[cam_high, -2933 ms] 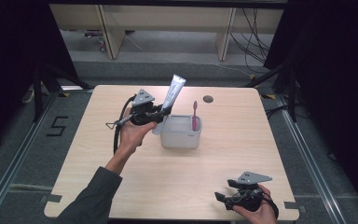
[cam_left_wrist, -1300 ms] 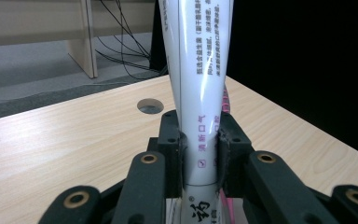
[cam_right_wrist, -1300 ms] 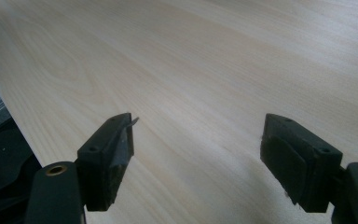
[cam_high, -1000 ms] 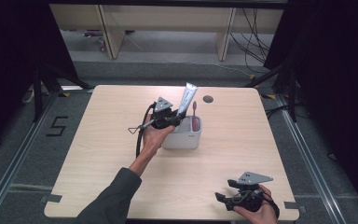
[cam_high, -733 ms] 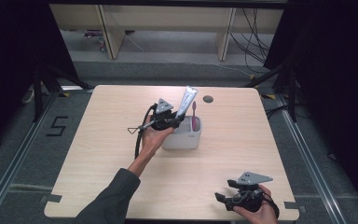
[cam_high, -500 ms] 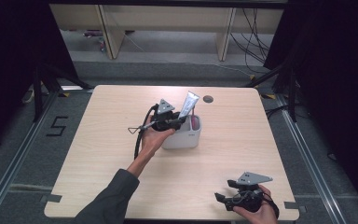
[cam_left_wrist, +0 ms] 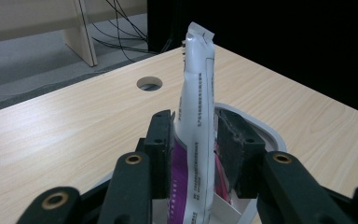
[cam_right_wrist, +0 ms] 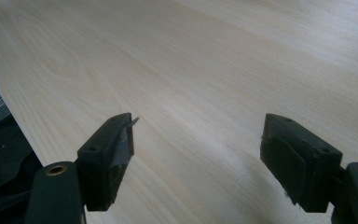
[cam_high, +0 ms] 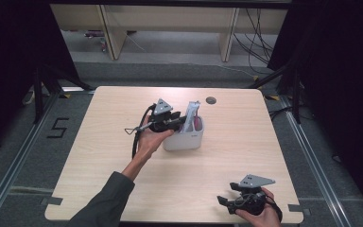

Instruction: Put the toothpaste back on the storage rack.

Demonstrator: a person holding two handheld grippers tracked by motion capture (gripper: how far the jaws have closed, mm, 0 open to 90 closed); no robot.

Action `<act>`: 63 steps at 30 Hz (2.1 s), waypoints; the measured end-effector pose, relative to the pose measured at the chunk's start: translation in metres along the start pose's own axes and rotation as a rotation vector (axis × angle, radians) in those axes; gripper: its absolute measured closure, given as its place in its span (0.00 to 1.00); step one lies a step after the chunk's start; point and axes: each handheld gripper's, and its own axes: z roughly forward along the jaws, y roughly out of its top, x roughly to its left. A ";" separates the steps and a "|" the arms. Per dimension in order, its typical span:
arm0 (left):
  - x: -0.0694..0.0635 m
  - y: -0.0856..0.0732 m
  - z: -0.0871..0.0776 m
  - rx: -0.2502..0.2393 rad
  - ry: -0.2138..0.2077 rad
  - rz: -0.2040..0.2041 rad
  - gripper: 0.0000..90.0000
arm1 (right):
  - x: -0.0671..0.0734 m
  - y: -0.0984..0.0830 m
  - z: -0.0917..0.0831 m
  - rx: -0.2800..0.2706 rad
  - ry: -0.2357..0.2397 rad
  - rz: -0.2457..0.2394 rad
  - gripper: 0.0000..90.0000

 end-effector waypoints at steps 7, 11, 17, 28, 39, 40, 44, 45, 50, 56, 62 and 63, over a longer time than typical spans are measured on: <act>0.004 -0.001 -0.002 0.010 0.004 -0.013 0.71 | -0.001 0.000 0.000 -0.003 0.000 -0.005 0.30; 0.007 -0.001 -0.005 0.017 -0.002 -0.024 0.67 | 0.000 0.000 0.000 0.001 0.007 0.007 0.30; 0.010 -0.003 -0.011 0.037 0.015 -0.025 0.53 | 0.000 0.000 0.000 0.003 0.003 0.013 0.30; 0.016 -0.002 -0.028 0.044 0.035 -0.024 0.44 | -0.001 0.000 0.001 -0.007 0.002 0.003 0.30; 0.026 -0.013 -0.037 0.065 0.058 -0.033 0.41 | -0.001 0.000 0.001 -0.007 0.001 0.004 0.30; 0.026 -0.014 -0.039 0.061 0.059 -0.036 0.41 | -0.001 0.000 0.001 -0.007 0.002 0.004 0.30; 0.028 -0.016 -0.048 0.052 0.055 -0.037 0.40 | 0.000 0.000 0.001 -0.006 -0.001 0.015 0.30; 0.028 -0.017 -0.049 0.055 0.052 -0.037 0.40 | 0.001 0.000 0.001 -0.002 0.002 0.030 0.30; 0.030 -0.023 -0.056 0.053 0.047 -0.045 0.38 | 0.000 0.000 0.001 -0.009 0.002 0.006 0.30; 0.033 -0.025 -0.062 0.047 0.053 -0.052 0.36 | -0.001 0.000 0.001 -0.011 0.001 0.006 0.30; 0.038 -0.033 -0.066 0.076 0.029 -0.063 0.32 | 0.000 0.000 0.001 -0.005 -0.005 0.004 0.30; 0.038 -0.034 -0.066 0.079 0.028 -0.062 0.31 | 0.000 0.000 0.001 -0.003 -0.006 0.003 0.30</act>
